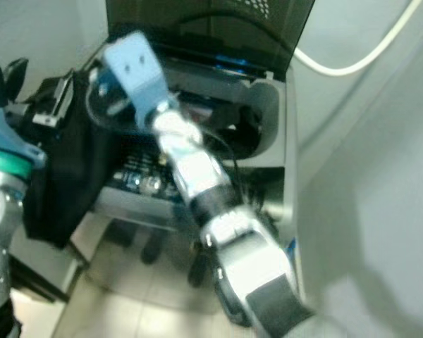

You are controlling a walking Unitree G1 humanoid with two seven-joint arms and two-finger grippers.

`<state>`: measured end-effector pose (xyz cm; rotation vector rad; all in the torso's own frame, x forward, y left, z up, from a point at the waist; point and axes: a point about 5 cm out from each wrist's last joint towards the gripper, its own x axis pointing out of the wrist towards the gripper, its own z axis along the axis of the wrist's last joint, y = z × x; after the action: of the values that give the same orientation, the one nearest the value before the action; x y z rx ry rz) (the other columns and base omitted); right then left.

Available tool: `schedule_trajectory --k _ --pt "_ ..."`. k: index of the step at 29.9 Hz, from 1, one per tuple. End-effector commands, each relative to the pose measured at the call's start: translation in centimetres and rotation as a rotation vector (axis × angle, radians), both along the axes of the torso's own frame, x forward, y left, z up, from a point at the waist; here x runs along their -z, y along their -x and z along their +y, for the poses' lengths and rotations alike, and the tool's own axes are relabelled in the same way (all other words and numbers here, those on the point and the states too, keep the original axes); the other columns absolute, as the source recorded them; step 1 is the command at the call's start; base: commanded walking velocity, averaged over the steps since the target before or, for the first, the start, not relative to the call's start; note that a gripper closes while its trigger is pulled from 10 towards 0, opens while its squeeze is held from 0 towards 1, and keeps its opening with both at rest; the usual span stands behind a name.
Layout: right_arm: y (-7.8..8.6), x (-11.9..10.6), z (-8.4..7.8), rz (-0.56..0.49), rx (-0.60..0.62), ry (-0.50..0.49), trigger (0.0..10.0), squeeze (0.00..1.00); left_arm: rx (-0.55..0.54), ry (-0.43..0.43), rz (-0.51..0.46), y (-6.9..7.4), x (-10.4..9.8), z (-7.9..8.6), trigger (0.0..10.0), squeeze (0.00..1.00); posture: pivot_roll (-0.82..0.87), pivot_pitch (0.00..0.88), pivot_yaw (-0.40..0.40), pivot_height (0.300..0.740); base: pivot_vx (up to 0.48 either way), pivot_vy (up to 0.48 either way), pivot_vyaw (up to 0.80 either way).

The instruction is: Clothes washing

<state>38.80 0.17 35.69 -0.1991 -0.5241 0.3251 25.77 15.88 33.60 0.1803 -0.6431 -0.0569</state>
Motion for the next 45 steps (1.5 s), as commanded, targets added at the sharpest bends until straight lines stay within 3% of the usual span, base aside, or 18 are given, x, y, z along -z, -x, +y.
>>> schedule_trajectory --k 1,4,6,8,12,14,17,18,19,23,25,26,29,33,37,43,44,45 --pt "-0.8 0.6 -1.1 0.059 0.082 -0.083 10.0 0.00 0.009 0.002 -0.011 0.2 0.0 -0.3 10.0 0.00 0.18 0.163 -0.069 0.740 0.000 0.000 0.00" --pt "-1.4 -0.1 -2.5 0.085 0.158 -0.178 10.0 0.00 0.006 0.002 -0.012 0.2 0.1 -0.3 10.0 0.00 0.19 0.162 -0.075 0.740 0.000 0.000 0.00" --pt "-2.0 -2.2 -6.1 0.079 0.332 -0.366 10.0 0.00 -0.004 0.002 -0.012 0.4 0.2 -0.2 10.0 0.00 0.20 0.163 -0.080 0.740 0.000 0.000 0.00" --pt "-2.1 -2.9 -7.3 0.067 0.381 -0.423 10.0 0.00 -0.007 0.002 -0.012 0.5 0.2 -0.2 10.0 0.00 0.20 0.163 -0.080 0.740 0.000 0.000 0.00" --pt "-1.9 -3.9 -8.7 0.016 0.441 -0.471 10.0 0.00 -0.012 0.002 -0.011 0.6 0.2 -0.2 10.0 0.00 0.21 0.165 -0.080 0.740 0.000 0.000 0.00" --pt "-1.5 -5.6 -10.9 -0.090 0.534 -0.532 10.0 0.00 -0.013 0.002 -0.010 0.7 0.2 -0.2 10.0 0.00 0.21 0.168 -0.071 0.740 0.000 0.000 0.00" --pt "-1.5 -5.6 -10.9 -0.090 0.534 -0.532 10.0 0.00 -0.013 0.002 -0.010 0.7 0.2 -0.2 10.0 0.00 0.21 0.168 -0.071 0.740 0.000 0.000 0.00" --pt "-0.7 -7.5 -13.2 -0.216 0.611 -0.567 10.0 0.00 -0.006 0.000 -0.002 0.6 0.4 -0.3 10.0 0.00 0.20 0.167 -0.060 0.740 0.000 0.000 0.00" --pt "-0.3 -8.3 -13.7 -0.266 0.618 -0.555 10.0 0.00 0.000 0.000 0.002 0.6 0.5 -0.4 10.0 0.00 0.20 0.166 -0.058 0.740 0.000 0.000 0.00" --pt "-0.2 -8.8 -13.2 -0.286 0.568 -0.483 10.0 0.00 0.011 0.000 0.007 0.4 0.6 -0.6 10.0 0.00 0.19 0.164 -0.054 0.740 0.000 0.000 0.00" --pt "-1.2 -6.8 -10.1 -0.197 0.432 -0.308 10.0 0.00 0.021 -0.008 0.006 0.4 0.6 -0.9 10.0 0.00 0.19 0.163 -0.050 0.740 0.000 0.000 0.00" --pt "-1.2 -6.8 -10.1 -0.197 0.432 -0.308 10.0 0.00 0.021 -0.008 0.006 0.4 0.6 -0.9 10.0 0.00 0.19 0.163 -0.050 0.740 0.000 0.000 0.00" --pt "-1.5 -3.6 -5.4 -0.083 0.056 -0.163 10.0 0.00 0.019 -0.025 0.016 0.4 0.8 -0.9 10.0 0.00 0.19 0.167 -0.053 0.740 0.000 0.000 0.00" --pt "0.2 -1.4 -2.5 -0.102 -0.385 0.016 10.0 0.00 0.034 -0.063 0.033 0.7 1.3 -1.1 10.0 0.00 0.19 0.165 -0.054 0.740 0.000 0.000 0.00" --pt "1.4 -0.2 -2.1 -0.138 -0.562 0.081 10.0 0.00 0.024 -0.071 0.016 0.8 1.0 -1.1 10.0 0.00 0.19 0.165 -0.054 0.740 0.000 0.000 0.00" --pt "2.3 2.2 -1.9 -0.146 -0.619 0.181 10.0 0.00 -0.018 -0.080 -0.018 0.7 0.4 -0.6 10.0 0.00 0.20 0.157 -0.050 0.740 0.000 0.000 0.00" --pt "2.7 3.1 -1.9 -0.147 -0.626 0.218 10.0 0.11 -0.029 -0.085 -0.026 0.7 0.2 -0.5 10.0 0.00 0.20 0.155 -0.047 0.740 0.000 0.000 0.00" --pt "3.1 4.1 -2.3 -0.148 -0.628 0.297 10.0 1.00 -0.030 -0.090 -0.029 0.8 0.1 -0.5 10.0 0.00 0.20 0.152 -0.044 0.740 0.000 0.000 0.00"
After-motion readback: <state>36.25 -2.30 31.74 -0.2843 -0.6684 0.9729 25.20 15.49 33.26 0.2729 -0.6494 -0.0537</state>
